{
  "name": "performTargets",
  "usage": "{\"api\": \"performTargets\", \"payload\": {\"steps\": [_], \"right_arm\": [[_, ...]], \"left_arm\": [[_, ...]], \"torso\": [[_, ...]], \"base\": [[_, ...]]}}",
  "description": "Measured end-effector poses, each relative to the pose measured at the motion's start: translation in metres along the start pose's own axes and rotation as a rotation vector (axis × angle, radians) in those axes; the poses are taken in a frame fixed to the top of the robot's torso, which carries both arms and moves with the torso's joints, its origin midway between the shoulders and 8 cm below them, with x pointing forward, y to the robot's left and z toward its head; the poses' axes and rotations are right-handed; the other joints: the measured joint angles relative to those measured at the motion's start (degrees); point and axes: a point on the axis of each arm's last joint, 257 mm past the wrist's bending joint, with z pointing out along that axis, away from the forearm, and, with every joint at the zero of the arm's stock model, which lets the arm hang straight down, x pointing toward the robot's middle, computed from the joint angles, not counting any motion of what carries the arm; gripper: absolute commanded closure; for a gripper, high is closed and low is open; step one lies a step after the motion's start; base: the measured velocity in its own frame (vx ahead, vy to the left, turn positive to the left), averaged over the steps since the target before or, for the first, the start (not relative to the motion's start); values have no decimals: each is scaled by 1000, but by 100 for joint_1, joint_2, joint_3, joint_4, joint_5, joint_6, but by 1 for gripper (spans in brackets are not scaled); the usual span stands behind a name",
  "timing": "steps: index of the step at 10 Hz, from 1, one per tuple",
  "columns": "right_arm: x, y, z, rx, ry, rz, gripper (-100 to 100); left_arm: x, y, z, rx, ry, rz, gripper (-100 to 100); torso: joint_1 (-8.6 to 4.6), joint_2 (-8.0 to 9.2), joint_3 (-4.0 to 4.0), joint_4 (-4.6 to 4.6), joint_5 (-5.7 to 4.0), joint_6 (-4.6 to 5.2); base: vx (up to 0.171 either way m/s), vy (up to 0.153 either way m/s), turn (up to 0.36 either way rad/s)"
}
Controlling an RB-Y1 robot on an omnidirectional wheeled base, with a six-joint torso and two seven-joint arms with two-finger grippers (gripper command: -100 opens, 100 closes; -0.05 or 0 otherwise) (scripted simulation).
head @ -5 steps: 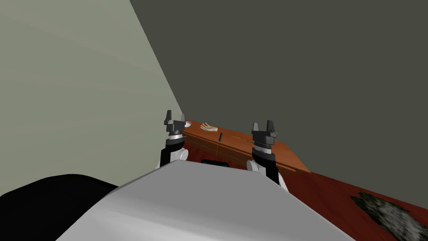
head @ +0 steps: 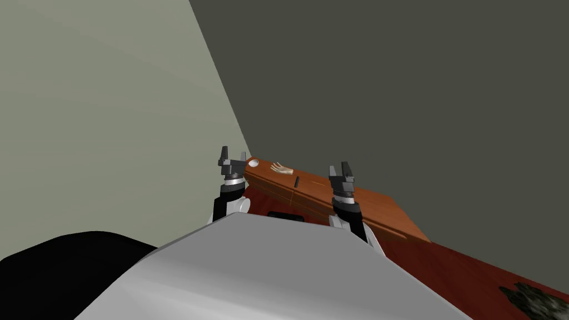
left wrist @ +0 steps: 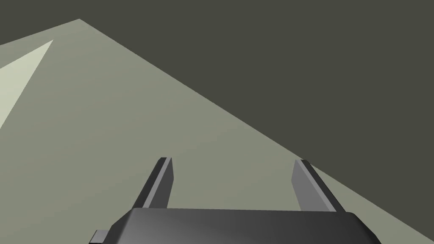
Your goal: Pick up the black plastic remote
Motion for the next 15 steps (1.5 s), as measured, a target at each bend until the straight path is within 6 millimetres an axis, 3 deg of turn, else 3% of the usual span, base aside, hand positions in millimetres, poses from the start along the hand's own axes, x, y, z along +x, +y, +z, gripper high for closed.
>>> {"api": "performTargets", "payload": {"steps": [6, 15], "right_arm": [[41, -42, -19, 72, 212, -193, -100], [89, -104, -66, 135, 508, -448, -100]], "left_arm": [[0, 0, 0, 0, 0, 0, 0], [0, 0, 0, 0, 0, 0, 0]], "torso": [[-7, -4, -2, -1, -1, 4], [-8, -5, -3, -1, -2, 1]], "base": [[-31, 34, 186], [-17, 24, 168]]}}
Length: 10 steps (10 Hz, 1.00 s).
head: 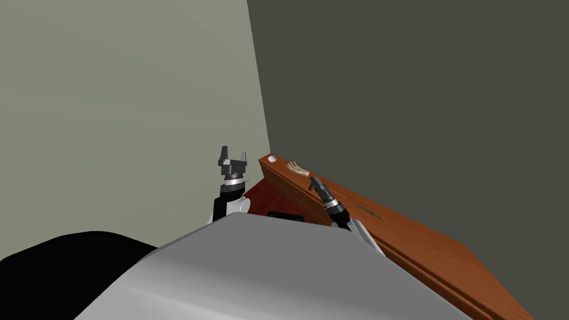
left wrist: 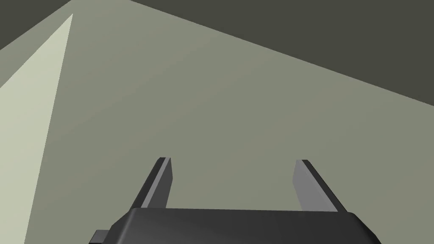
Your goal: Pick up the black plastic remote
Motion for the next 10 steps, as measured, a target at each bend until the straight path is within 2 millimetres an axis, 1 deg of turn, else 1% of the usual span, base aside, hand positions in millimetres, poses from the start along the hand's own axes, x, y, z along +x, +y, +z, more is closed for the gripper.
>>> {"api": "performTargets", "payload": {"steps": [3, 4, 5, 6, 8, 9, 10], "right_arm": [[29, -14, -9, 10, 99, -91, -100], [41, -20, -14, 15, 140, -122, -100], [50, -23, -16, 16, 171, -152, -100], [53, -25, -18, 16, 186, -170, -100], [70, -35, -26, 19, 255, -229, -100], [81, -41, -34, 21, 297, -261, -100], [89, -47, -37, 20, 329, -291, -100]], "left_arm": [[0, 0, 0, 0, 0, 0, 0], [0, 0, 0, 0, 0, 0, 0], [0, 0, 0, 0, 0, 0, 0], [0, 0, 0, 0, 0, 0, 0], [0, 0, 0, 0, 0, 0, 0], [0, 0, 0, 0, 0, 0, 0], [0, 0, 0, 0, 0, 0, 0]], "torso": [[-3, -1, 0, 0, 0, 4], [-2, -2, -1, 0, 0, 1], [-4, -3, -1, 0, 0, 6], [-7, -3, -1, 0, -1, 7], [-8, -3, -1, 0, -1, 6], [-8, -2, -1, 0, -1, 3], [-10, -3, -2, 0, -2, 6]], "base": [[-10, 19, 229], [-4, 10, 124], [-2, 2, -47], [-6, 13, 291], [-6, 3, 192], [-4, -1, 143], [-4, 1, 308]]}}
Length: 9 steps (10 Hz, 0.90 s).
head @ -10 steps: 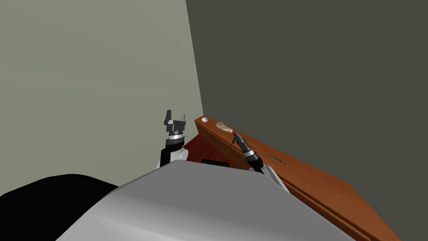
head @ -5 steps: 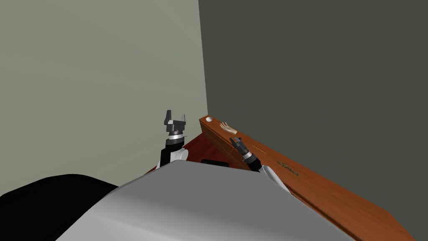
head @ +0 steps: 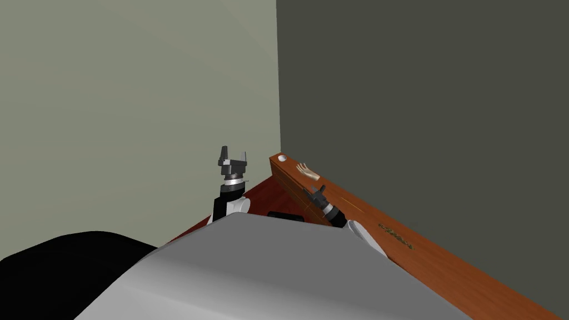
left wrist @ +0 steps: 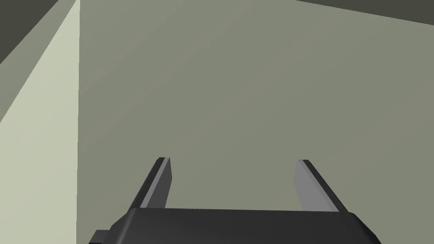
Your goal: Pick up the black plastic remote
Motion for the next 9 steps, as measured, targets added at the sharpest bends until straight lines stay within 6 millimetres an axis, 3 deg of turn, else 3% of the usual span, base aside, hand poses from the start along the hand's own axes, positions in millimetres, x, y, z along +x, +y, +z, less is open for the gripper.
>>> {"api": "performTargets", "payload": {"steps": [2, 9], "right_arm": [[24, -8, -2, -4, 74, -65, -100], [89, -34, -25, -19, 292, -254, -100]], "left_arm": [[0, 0, 0, 0, 0, 0, 0], [0, 0, 0, 0, 0, 0, 0]], "torso": [[-3, -1, -1, 0, 0, 2], [-5, -1, -1, 0, -1, -3]], "base": [[0, -6, 50], [-1, -14, 182]]}}
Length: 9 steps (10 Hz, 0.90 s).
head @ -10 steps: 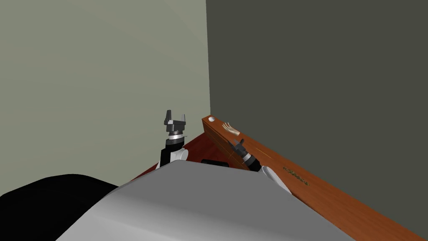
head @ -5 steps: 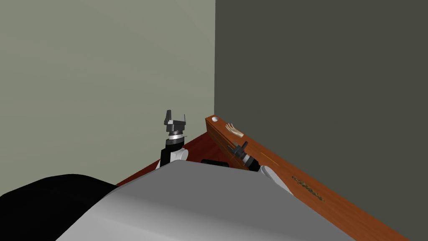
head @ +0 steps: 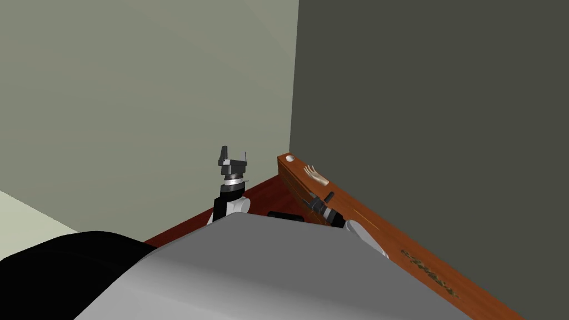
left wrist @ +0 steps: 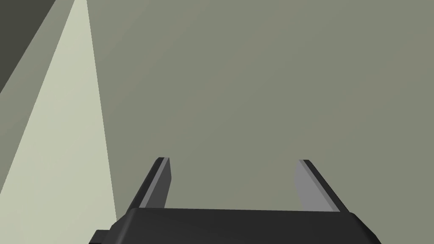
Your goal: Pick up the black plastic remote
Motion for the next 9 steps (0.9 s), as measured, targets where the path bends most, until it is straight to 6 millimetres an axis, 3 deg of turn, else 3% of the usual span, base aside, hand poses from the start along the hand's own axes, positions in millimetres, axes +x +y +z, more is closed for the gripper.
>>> {"api": "performTargets", "payload": {"steps": [9], "right_arm": [[94, -23, -20, -48, 289, -254, -100]], "left_arm": [[0, 0, 0, 0, 0, 0, 0]], "torso": [[-4, -1, -1, -1, -1, 9]], "base": [[-1, -32, 153]]}}
